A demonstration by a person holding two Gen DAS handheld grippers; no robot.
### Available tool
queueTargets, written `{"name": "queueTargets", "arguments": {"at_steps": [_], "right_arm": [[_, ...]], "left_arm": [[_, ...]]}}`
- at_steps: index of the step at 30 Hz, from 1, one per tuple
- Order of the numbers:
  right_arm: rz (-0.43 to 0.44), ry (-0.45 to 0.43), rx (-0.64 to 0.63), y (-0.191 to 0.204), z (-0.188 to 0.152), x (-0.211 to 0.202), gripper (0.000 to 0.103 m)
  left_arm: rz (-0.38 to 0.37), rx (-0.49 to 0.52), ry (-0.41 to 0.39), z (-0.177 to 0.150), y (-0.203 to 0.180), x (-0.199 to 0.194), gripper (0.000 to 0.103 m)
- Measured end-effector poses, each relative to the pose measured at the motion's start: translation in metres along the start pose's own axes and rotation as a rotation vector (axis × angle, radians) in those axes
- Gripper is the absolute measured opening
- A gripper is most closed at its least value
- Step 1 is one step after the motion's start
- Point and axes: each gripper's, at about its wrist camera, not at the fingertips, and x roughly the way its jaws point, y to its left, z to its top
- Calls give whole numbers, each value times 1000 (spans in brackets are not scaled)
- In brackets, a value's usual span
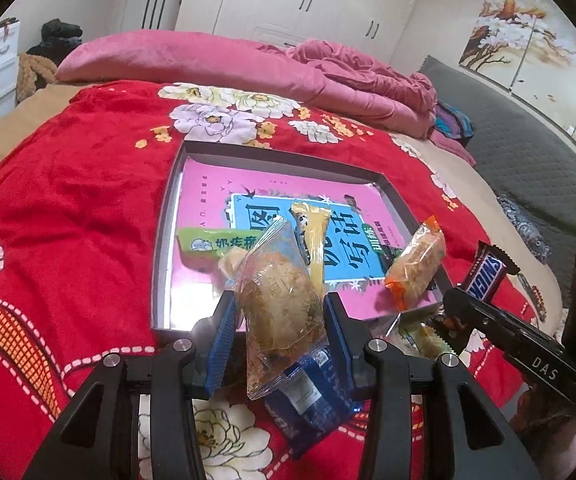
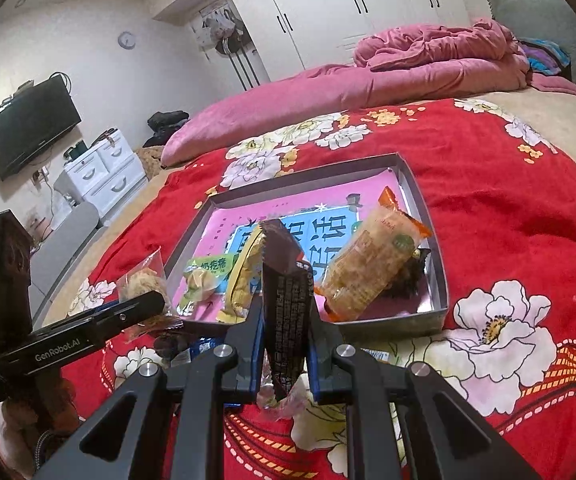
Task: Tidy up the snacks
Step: 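Lift both held snacks and carry them over the tray with both tools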
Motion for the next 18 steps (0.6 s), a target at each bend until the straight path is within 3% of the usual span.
{"name": "queueTargets", "arguments": {"at_steps": [18], "right_arm": [[-139,-51,66,-39,19,6,18]], "left_arm": [[29,10,20,12,1,27,45]]}}
